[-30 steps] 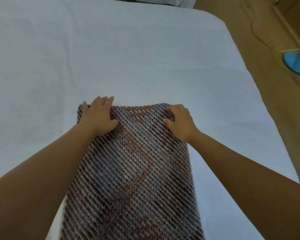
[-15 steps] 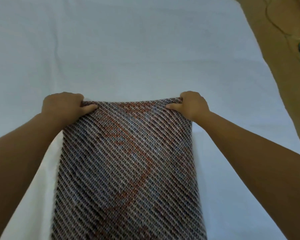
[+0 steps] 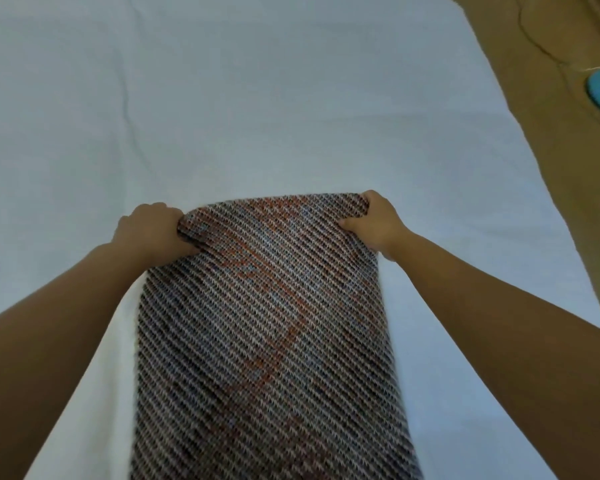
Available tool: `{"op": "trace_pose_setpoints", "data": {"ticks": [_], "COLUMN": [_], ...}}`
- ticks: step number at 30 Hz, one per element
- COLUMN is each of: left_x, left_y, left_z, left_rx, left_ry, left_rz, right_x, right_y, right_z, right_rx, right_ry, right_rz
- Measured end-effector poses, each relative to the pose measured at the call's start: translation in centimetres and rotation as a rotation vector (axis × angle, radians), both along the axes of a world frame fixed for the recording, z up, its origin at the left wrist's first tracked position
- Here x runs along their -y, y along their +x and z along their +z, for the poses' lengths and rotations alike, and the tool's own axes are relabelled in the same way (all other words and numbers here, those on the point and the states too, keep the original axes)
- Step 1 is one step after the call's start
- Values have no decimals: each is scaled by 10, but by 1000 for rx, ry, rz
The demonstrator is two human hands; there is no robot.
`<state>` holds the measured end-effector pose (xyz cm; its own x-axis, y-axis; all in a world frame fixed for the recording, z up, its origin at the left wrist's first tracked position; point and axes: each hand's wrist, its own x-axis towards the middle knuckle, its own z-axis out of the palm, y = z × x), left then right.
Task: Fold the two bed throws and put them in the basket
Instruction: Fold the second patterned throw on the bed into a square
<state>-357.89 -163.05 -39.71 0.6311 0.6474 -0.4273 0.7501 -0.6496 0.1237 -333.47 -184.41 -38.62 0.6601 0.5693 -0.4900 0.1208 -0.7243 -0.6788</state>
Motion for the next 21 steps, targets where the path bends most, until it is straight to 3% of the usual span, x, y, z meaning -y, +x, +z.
{"op": "trace_pose_setpoints", "data": {"ticks": [8, 15, 21], "left_x": [51, 119, 212], "left_y": [-59, -115, -191], "left_z": [47, 89, 104], "left_rx": [175, 286, 340], "left_ry": [139, 157, 312], "left_rz": [2, 2, -141], "right_x": [53, 133, 223], "right_y": [-36, -81, -139], "right_z": [55, 82, 86], "right_rx": [283, 548, 738], "right_ry": [-24, -151, -126], "right_rz": [169, 475, 677]}}
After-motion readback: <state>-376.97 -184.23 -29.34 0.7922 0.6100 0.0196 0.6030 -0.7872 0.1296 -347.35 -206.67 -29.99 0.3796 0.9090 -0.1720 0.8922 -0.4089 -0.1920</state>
